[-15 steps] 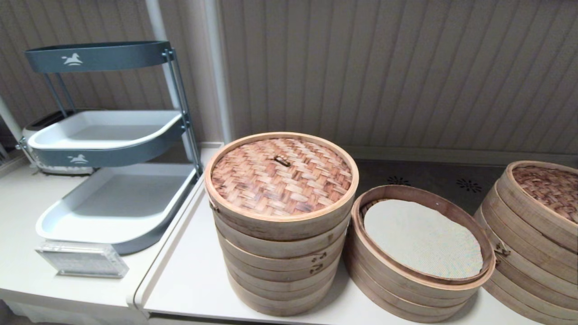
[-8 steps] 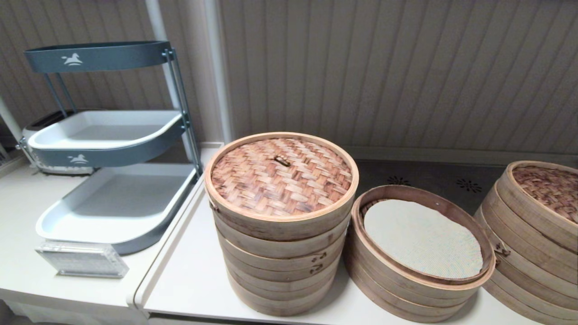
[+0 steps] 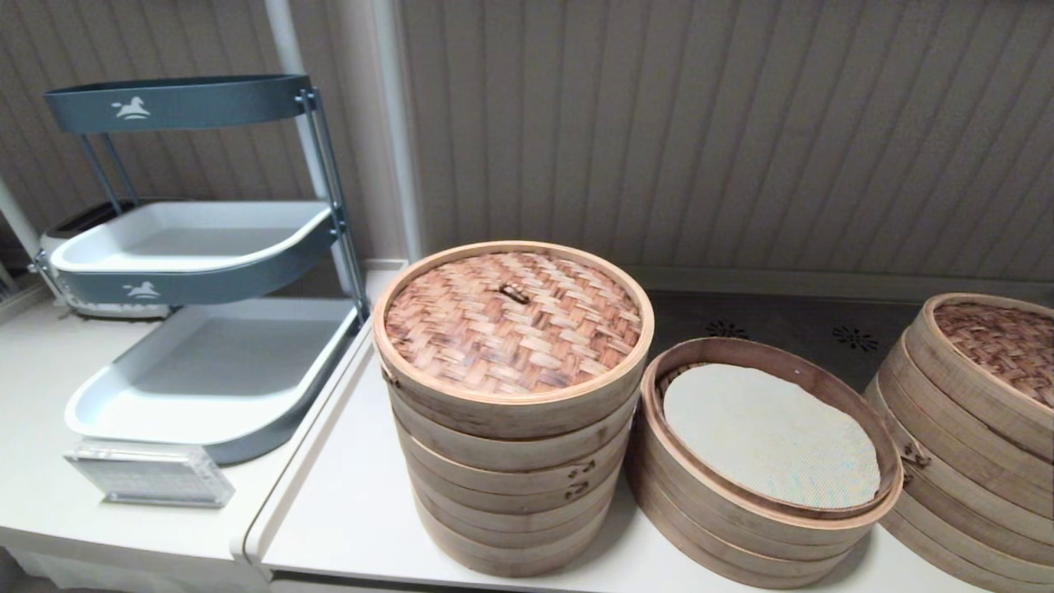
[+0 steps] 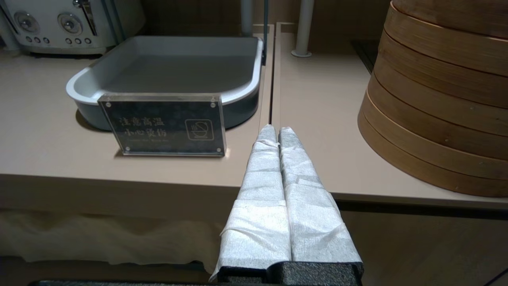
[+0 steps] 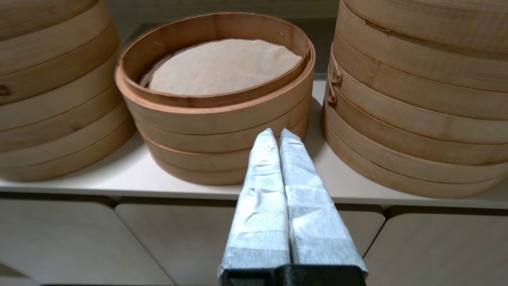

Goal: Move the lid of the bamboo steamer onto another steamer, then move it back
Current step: Pick up the steamer

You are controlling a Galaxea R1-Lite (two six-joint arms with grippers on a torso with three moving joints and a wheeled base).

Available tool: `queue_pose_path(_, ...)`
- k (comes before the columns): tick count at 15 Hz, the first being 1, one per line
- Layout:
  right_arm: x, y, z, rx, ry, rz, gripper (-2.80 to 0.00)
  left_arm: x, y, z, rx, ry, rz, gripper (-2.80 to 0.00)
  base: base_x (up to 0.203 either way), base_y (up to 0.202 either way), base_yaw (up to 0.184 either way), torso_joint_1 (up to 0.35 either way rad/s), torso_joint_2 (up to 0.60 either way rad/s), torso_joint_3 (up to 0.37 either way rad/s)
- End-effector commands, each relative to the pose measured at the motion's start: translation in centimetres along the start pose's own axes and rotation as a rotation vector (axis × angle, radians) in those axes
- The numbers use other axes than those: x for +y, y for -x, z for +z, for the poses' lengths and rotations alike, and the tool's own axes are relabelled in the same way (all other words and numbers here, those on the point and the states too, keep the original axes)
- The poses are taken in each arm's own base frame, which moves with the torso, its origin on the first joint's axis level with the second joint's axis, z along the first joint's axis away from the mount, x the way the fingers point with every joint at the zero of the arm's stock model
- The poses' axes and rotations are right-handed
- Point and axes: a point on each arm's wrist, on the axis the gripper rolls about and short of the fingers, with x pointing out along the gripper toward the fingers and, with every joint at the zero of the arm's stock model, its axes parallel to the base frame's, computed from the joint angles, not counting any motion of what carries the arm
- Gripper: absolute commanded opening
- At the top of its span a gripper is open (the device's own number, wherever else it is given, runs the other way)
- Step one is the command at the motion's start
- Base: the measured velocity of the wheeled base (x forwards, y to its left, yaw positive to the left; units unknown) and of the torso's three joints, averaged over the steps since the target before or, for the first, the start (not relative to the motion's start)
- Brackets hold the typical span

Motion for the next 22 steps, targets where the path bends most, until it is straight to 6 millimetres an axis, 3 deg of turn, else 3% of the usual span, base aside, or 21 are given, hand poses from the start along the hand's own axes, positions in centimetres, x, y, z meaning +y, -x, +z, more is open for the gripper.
queue_pose_path(1,0.2,0.7,2.2,-0.022,0.000,0.017,-2.80,0.0,-0.2,-0.8,0.026,0.000,0.000,-2.80,0.000,0.000,0.000,0.000,0.00,0.000)
queue_pose_path(3,0.4,0.5,4.0,0.000,0.000,0.034,-2.80,0.0,-0.2,-0.8,0.026,0.000,0.000,-2.80,0.000,0.000,0.000,0.000,0.00,0.000)
queue_pose_path(5,0.6,-0.9,7.5,0.036,-0.002,0.054,-2.80,0.0,-0.2,-0.8,0.026,0.000,0.000,-2.80,0.000,0.000,0.000,0.000,0.00,0.000)
queue_pose_path(9,1.4,-6.4,16.9,0.055,0.001,0.115,-2.80,0.0,-0.2,-0.8,0.026,0.000,0.000,-2.80,0.000,0.000,0.000,0.000,0.00,0.000)
queue_pose_path(13,3.2,-13.1,23.8,0.046,0.009,0.246,-2.80,0.0,-0.2,-0.8,0.026,0.000,0.000,-2.80,0.000,0.000,0.000,0.000,0.00,0.000)
queue_pose_path(16,4.5,-17.6,26.4,0.049,0.018,0.292,-2.80,0.0,-0.2,-0.8,0.026,0.000,0.000,-2.80,0.000,0.000,0.000,0.000,0.00,0.000)
queue_pose_path(19,6.5,-22.5,27.6,0.070,0.029,0.342,-2.80,0.0,-0.2,-0.8,0.026,0.000,0.000,-2.80,0.000,0.000,0.000,0.000,0.00,0.000)
queue_pose_path(22,7.7,-23.9,28.1,0.062,0.038,0.384,-2.80,0.0,-0.2,-0.8,0.026,0.000,0.000,-2.80,0.000,0.000,0.000,0.000,0.00,0.000)
